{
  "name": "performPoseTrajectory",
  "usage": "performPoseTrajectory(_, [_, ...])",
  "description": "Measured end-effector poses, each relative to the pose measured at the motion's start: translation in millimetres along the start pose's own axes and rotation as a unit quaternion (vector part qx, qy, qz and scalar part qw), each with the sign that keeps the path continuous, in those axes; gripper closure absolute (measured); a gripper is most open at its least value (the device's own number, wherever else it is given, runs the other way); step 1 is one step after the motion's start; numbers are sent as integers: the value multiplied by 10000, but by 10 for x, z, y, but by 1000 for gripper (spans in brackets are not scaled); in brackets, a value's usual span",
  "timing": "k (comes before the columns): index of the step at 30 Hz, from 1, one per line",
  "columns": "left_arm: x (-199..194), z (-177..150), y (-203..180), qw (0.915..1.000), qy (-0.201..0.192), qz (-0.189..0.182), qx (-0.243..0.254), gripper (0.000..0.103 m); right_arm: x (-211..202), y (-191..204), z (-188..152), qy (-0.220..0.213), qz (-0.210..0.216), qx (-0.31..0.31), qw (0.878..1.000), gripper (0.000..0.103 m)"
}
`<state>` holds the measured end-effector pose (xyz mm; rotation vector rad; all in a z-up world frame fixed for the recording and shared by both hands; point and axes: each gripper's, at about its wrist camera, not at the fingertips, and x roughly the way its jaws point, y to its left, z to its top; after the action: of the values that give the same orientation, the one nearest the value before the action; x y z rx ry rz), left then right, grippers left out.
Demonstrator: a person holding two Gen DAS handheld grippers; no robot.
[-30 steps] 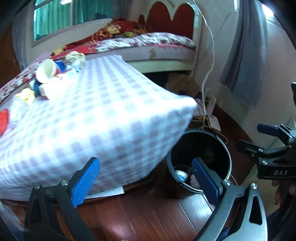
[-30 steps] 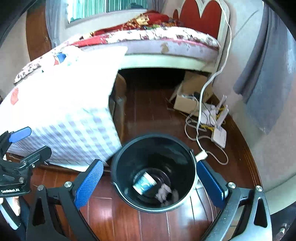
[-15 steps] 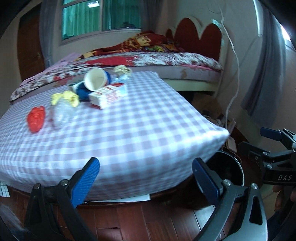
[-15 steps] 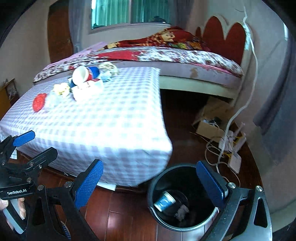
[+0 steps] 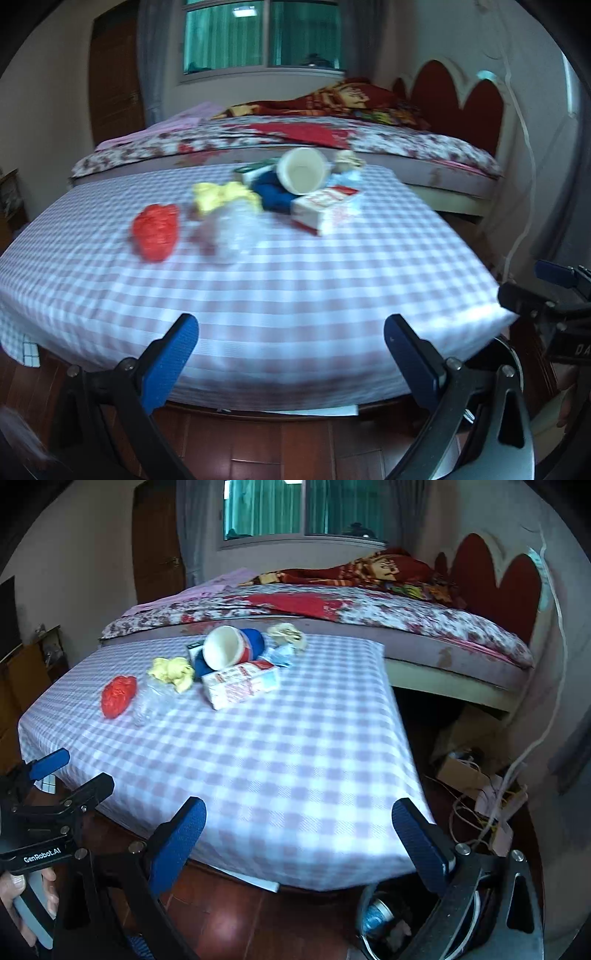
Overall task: Collect trash
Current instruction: 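Move both open tools back toward the bed, then grasp the red plastic bag with the left tool while the right tool grasps the clear bag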
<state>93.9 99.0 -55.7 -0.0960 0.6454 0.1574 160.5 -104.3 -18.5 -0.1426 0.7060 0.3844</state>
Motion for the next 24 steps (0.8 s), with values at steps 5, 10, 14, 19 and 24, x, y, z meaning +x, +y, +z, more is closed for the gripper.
performPoseTrajectory(5, [129,73,471,9993,-16,323,-192,2,305,319,206,53,339,-51,9994,1])
performPoseTrajectory(10, [354,231,984,9967,-15,580,-570,7,685,704,442,50,780,-238,9967,2])
performPoseTrajectory(14, [604,346,1320,9957,78,532,-751,20,989,1017,655,107,1155,-441,9923,24])
performPoseTrajectory(19, [848,443,1485,9958,90,447,-790,21,1397,1394,868,254,1365,-710,9878,26])
performPoseTrajectory(24, [1134,552,1541,9961,231,313,-797,24,1833,1613,949,571,1426,-928,9838,40])
